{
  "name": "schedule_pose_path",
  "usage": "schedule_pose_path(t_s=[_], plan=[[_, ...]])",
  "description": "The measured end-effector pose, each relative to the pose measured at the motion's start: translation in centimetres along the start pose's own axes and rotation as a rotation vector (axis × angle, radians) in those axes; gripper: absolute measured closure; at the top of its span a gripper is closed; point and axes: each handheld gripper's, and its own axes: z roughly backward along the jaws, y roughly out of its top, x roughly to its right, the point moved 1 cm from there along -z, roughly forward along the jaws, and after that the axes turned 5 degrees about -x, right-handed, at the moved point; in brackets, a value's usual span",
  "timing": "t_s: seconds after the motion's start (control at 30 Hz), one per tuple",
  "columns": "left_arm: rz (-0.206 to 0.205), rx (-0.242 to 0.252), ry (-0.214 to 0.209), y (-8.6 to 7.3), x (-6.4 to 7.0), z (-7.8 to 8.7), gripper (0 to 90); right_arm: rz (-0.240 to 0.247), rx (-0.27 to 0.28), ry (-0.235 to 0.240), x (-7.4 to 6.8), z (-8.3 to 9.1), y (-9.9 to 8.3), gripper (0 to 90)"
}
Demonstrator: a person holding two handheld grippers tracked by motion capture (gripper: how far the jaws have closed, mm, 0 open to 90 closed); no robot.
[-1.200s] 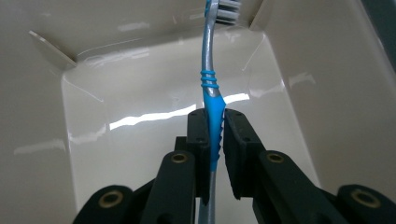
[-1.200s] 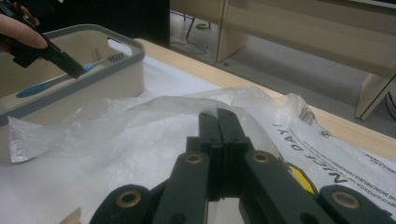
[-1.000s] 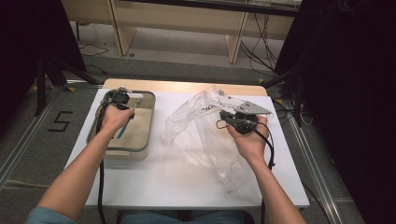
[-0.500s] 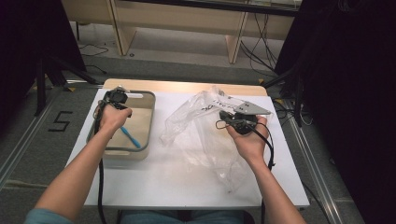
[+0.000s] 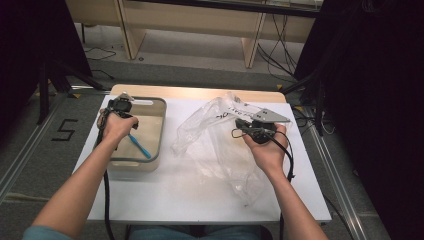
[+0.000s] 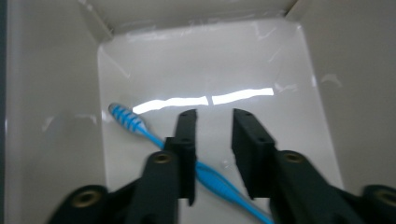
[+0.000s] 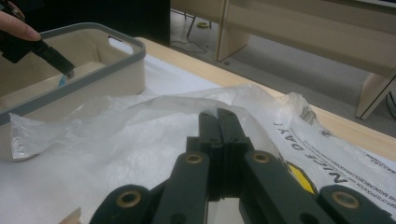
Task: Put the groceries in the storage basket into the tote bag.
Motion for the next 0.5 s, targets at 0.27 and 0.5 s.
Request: schedule_pose_path(t_s=[0.27,0.5], plan=[[0.056,-0.069,0.046,-0.4,-0.3,-0.9,46.5,0.001,-0.001,0.003,-0.1,-0.1,0.0,90.0],[0.087,-0.173,0.038,-0.9,0.0,-2.1,40.1,0.003,-0.001,0.005,-0.1,-0.1,0.0,90.0]])
